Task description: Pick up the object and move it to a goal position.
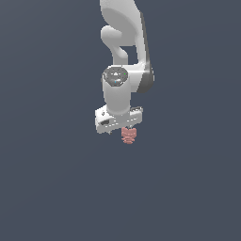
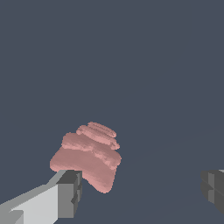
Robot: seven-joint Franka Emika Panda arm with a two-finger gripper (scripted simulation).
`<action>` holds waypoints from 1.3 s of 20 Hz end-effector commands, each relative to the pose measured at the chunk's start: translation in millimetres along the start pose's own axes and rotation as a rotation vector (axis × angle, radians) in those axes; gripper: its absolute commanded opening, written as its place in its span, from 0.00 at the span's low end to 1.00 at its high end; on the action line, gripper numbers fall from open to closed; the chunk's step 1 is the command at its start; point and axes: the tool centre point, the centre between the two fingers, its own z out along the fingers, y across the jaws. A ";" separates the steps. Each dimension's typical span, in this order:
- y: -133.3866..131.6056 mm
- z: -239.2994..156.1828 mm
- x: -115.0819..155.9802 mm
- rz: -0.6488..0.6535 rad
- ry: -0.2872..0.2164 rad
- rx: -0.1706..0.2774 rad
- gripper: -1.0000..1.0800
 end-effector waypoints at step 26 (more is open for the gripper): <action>-35.2 24.2 -4.3 -0.871 -0.001 -0.042 0.96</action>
